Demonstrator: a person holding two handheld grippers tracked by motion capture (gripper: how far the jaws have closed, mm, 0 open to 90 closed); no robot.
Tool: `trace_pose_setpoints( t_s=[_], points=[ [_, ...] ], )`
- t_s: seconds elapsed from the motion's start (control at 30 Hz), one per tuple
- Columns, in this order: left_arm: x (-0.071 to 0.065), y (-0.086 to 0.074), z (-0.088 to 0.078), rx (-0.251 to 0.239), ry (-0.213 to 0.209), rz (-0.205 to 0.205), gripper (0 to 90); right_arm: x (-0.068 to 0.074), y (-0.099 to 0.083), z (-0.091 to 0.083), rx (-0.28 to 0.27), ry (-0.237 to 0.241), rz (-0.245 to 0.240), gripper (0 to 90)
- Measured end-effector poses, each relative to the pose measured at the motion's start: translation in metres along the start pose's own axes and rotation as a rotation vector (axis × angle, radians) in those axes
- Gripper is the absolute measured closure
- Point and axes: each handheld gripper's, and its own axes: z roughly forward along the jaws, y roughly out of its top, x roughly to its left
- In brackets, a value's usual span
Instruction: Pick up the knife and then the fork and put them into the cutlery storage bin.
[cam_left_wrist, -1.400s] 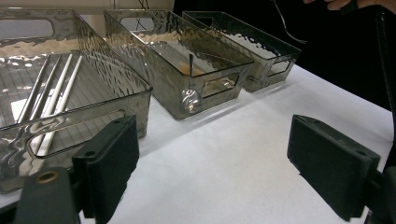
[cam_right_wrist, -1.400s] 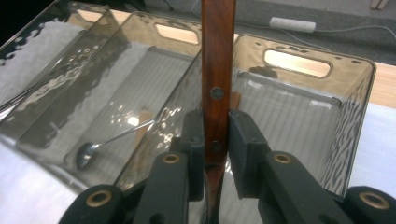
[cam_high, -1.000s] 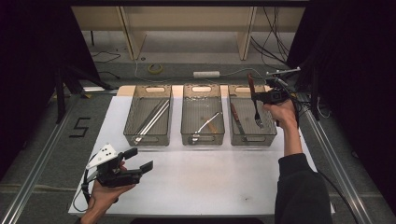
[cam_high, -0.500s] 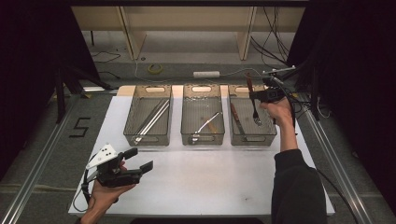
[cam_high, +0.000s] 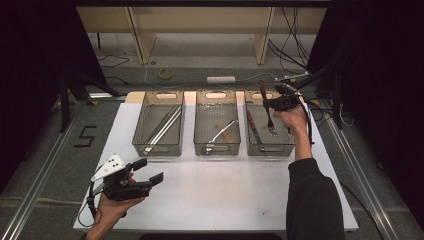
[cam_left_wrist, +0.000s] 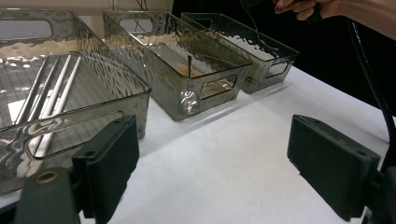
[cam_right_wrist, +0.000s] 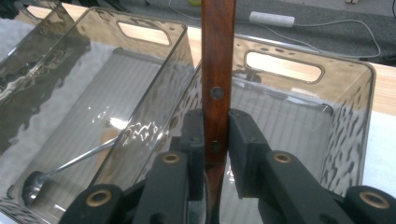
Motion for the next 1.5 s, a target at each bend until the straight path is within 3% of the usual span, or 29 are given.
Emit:
trace_pose_setpoints(
  t_s=[0.6,0.73,0.77,0.8,0.83,0.9,1.1,1.27,1.5],
  points=[
    [0.000,0.000,-0.001,-0.002,0.001,0.000,16.3,0.006,-0.011,0.024,0.039,0.000,-0.012,77.8],
    [0.000,-0.001,-0.001,0.000,0.001,-0.002,16.0,0.009,-0.013,0.032,0.118,-0.025,-0.035,76.8],
    [0.000,0.000,-0.001,0.000,0.001,-0.001,16.0,0.010,-0.014,0.034,0.111,-0.066,-0.043,74.3],
    [0.000,0.000,-0.001,-0.001,0.001,0.000,16.0,0.010,-0.014,0.034,0.094,-0.065,-0.029,64.4],
    [0.000,-0.001,-0.001,-0.002,0.001,0.000,16.0,0.009,-0.013,0.034,0.085,-0.043,-0.001,60.9],
    [0.000,-0.001,-0.001,0.000,0.001,-0.002,16.0,0.011,-0.012,0.033,0.072,-0.048,-0.012,53.9],
    [0.000,0.000,-0.001,-0.001,0.001,0.002,16.0,0.010,-0.006,0.019,0.017,-0.029,-0.012,51.9],
    [-0.001,0.000,-0.001,0.000,0.000,0.002,16.0,0.009,-0.009,0.014,0.002,-0.012,-0.002,44.8],
    [0.000,-0.001,-0.001,0.001,0.003,-0.001,16.0,0.018,-0.011,0.003,-0.047,0.031,-0.012,37.6]
  ],
)
